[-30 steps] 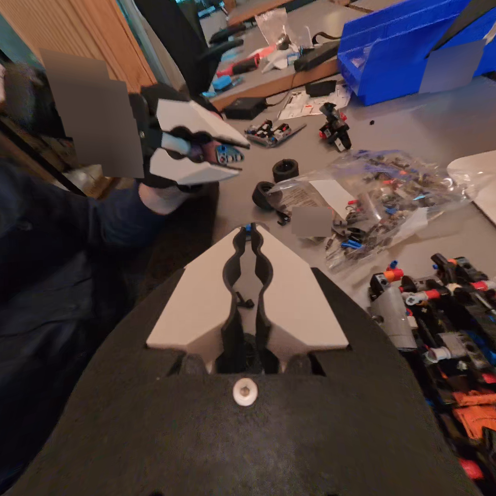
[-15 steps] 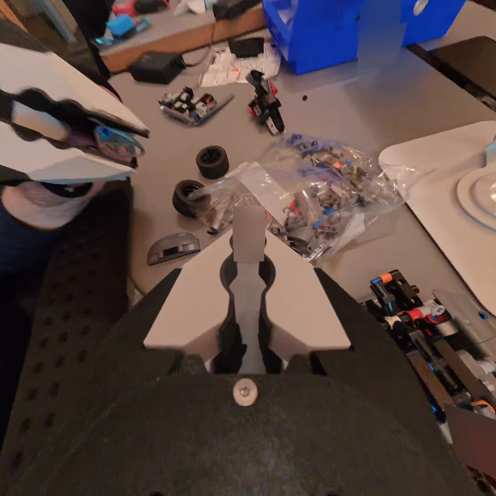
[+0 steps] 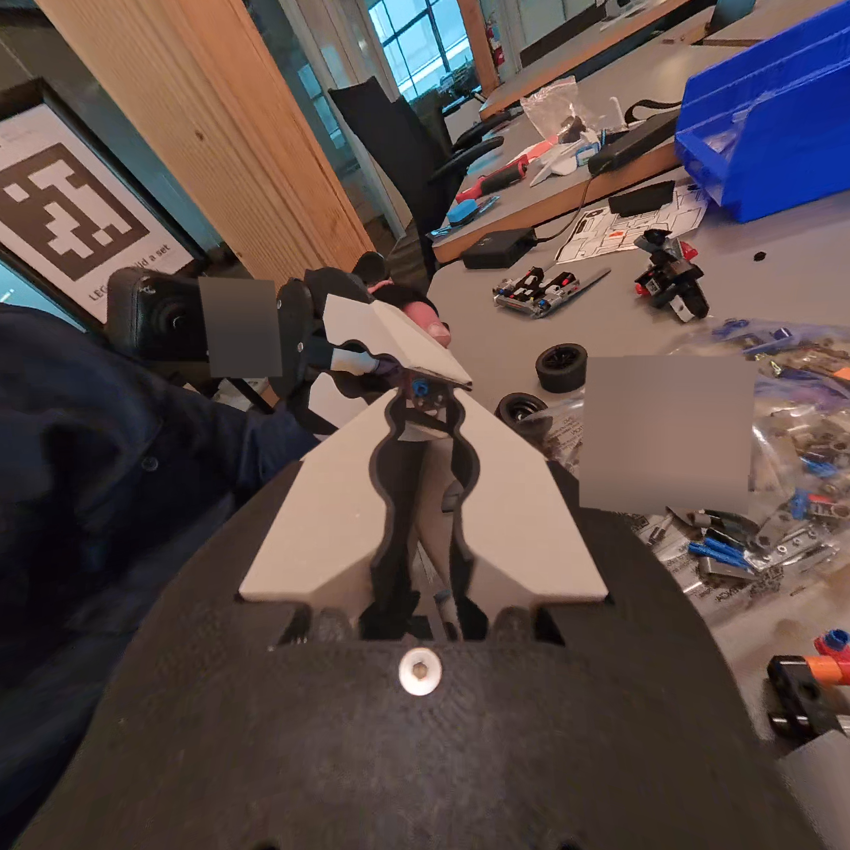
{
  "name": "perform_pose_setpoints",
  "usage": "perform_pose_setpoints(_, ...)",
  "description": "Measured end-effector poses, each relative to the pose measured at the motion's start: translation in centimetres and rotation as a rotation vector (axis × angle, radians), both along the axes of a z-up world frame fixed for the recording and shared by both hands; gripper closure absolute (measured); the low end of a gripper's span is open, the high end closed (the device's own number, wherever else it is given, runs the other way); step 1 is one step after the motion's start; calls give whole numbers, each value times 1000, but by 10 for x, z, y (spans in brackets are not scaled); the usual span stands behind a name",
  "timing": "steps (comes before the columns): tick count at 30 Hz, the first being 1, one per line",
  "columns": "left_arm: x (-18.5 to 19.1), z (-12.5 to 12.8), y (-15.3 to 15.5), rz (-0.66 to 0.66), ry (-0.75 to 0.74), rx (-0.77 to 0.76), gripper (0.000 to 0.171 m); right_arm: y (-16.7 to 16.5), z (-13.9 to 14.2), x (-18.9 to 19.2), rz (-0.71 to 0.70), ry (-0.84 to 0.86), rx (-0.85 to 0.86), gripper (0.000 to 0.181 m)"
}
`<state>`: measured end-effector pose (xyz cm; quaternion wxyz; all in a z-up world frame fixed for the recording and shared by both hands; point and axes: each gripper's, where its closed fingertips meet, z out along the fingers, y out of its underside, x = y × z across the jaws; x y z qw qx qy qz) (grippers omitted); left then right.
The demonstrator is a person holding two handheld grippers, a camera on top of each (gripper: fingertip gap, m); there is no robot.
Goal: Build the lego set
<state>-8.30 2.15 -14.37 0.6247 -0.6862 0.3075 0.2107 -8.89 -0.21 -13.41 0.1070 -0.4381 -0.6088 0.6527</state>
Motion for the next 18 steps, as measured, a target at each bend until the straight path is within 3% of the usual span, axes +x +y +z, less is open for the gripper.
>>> perform_pose_setpoints(8, 1, -3, 2, 19, 36, -5, 157, -4, -2, 0, -10, 2, 49, 179)
perform_pose_setpoints(18, 0, 6, 0, 28, 17, 39, 157, 0, 15, 10, 39, 47, -105, 179)
